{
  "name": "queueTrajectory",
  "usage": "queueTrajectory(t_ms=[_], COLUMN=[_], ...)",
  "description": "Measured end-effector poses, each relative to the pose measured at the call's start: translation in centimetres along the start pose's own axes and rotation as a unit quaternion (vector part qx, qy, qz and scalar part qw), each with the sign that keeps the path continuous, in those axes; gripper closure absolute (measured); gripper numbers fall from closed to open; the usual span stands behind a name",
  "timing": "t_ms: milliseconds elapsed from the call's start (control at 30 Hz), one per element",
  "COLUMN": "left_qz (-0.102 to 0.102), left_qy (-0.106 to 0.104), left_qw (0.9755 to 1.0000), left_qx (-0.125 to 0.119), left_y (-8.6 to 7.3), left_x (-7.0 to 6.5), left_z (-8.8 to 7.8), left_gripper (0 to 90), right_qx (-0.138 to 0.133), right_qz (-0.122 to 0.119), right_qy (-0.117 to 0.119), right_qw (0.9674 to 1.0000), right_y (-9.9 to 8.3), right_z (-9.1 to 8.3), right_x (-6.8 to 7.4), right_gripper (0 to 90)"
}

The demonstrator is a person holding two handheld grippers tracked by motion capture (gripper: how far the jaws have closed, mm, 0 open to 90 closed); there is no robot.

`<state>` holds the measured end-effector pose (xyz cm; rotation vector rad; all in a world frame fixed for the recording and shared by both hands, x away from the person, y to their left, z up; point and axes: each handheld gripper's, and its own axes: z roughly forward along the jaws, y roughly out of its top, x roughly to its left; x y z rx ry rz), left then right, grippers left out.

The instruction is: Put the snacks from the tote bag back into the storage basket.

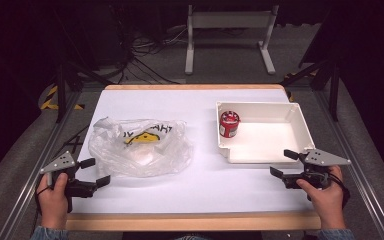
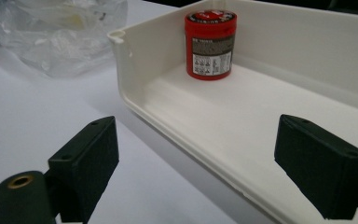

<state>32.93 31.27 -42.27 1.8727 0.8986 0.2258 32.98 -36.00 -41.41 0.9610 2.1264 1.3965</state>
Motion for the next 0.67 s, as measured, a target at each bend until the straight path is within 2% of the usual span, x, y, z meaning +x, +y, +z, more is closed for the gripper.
queueTrajectory(t_ms=[133,367,467,667], left_qz=[0.003,0.012,0.016,0.018], left_qy=[-0.004,-0.004,0.008,0.009], left_qw=[1.0000,0.9999,0.9998,0.9998], left_qx=[0.000,0.005,0.013,0.009], left_y=[-0.9,-1.4,-1.5,-1.6], left_x=[0.0,0.0,-0.1,-0.2], left_z=[0.5,1.4,1.6,1.9], left_gripper=[2.8,2.6,2.7,2.3], right_qx=[0.007,0.023,0.030,0.043], right_qz=[0.005,0.004,0.007,-0.001], right_qy=[-0.012,-0.026,-0.031,-0.034], right_qw=[0.9999,0.9994,0.9990,0.9985], right_y=[-1.2,-1.7,-2.0,-1.9], right_z=[0.3,0.8,1.0,1.2], right_x=[0.0,0.2,0.3,0.9], right_gripper=[13.3,14.0,14.3,14.4])
